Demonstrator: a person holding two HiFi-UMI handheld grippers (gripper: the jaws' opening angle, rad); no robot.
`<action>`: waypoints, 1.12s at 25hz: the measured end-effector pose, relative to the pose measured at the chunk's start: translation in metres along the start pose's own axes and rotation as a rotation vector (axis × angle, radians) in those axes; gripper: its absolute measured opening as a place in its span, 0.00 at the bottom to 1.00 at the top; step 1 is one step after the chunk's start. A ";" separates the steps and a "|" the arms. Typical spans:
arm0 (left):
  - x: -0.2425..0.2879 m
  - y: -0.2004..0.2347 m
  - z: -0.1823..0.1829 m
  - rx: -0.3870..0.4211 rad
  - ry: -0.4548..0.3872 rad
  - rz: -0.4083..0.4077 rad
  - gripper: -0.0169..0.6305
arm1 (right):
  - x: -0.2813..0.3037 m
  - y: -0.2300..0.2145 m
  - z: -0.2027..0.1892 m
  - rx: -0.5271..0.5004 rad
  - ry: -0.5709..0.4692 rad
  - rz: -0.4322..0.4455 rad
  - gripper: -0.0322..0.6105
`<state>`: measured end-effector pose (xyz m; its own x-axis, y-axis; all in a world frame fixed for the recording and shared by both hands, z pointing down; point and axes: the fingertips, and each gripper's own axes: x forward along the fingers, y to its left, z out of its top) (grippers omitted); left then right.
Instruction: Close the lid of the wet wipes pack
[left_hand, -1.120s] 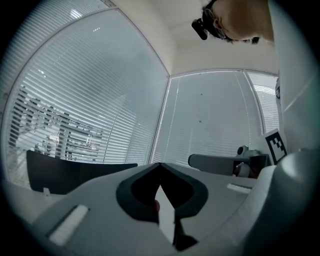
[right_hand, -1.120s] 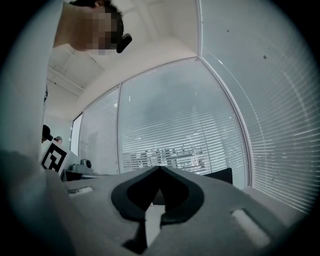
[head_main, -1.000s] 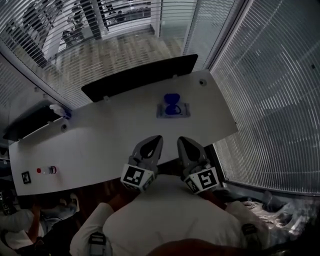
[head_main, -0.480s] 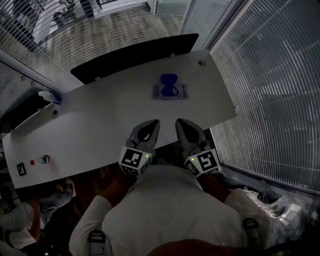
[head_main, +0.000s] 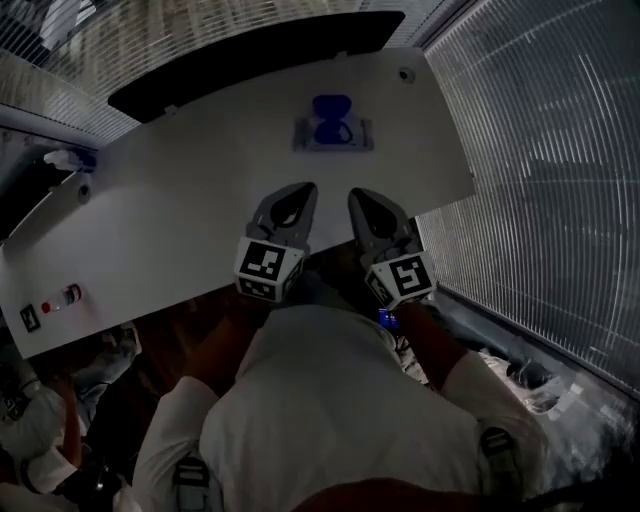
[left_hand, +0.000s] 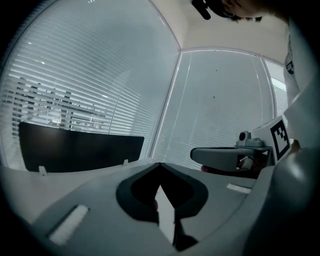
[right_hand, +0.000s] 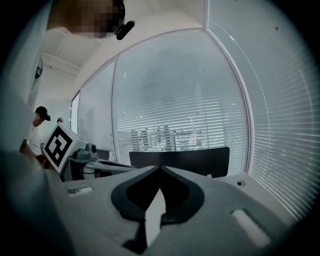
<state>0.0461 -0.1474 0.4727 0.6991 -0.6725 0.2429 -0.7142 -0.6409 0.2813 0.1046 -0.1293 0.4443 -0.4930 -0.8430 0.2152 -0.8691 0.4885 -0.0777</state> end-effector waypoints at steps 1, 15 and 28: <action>0.006 0.005 -0.004 0.005 0.012 0.008 0.03 | 0.004 -0.004 -0.005 0.001 0.007 0.000 0.05; 0.097 0.060 -0.081 0.020 0.254 0.057 0.03 | 0.084 -0.067 -0.071 -0.144 0.165 0.086 0.05; 0.170 0.130 -0.175 -0.084 0.481 0.099 0.03 | 0.169 -0.176 -0.167 -0.233 0.420 0.069 0.05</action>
<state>0.0778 -0.2799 0.7131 0.5785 -0.4690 0.6673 -0.7866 -0.5372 0.3044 0.1813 -0.3201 0.6565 -0.4492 -0.6662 0.5954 -0.7789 0.6184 0.1044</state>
